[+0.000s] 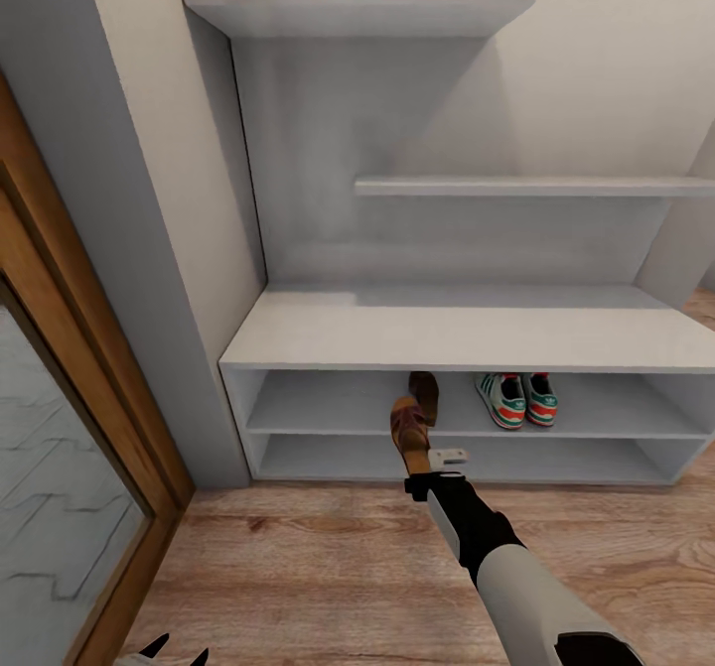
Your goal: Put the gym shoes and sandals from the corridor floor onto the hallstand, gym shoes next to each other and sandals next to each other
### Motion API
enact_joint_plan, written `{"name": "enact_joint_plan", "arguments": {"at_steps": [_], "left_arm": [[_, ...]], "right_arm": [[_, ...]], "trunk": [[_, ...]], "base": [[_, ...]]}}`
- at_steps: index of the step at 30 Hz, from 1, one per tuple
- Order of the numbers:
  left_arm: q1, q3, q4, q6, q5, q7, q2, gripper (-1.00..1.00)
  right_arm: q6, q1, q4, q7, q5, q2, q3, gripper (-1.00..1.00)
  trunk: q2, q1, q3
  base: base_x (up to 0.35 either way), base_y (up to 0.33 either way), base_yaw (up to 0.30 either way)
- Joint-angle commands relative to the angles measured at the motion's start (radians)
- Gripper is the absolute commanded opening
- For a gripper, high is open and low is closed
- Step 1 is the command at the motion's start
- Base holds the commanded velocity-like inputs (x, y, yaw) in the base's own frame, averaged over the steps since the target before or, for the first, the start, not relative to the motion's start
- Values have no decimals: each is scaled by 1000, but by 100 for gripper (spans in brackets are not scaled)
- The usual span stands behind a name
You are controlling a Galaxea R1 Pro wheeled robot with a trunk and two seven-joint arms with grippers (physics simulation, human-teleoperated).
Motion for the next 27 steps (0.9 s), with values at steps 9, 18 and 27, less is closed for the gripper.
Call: {"name": "enact_joint_plan", "arguments": {"at_steps": [9,18,27], "left_arm": [[-1,4,1,1,3,-9,0,100],[-1,4,1,1,3,-10,-3,100],[-1,3,1,1,3,-9,-3,100]], "right_arm": [[6,0,-2,1,8,1,-5,-100],[6,0,-2,0,8,1,-4,-100],[6,0,-2,1,8,1,-4,-100]], "trunk": [[0,0,-1],[0,0,-1],[0,0,-1]], "base": [[0,0,0],[62,39,0],[73,67,0]]}}
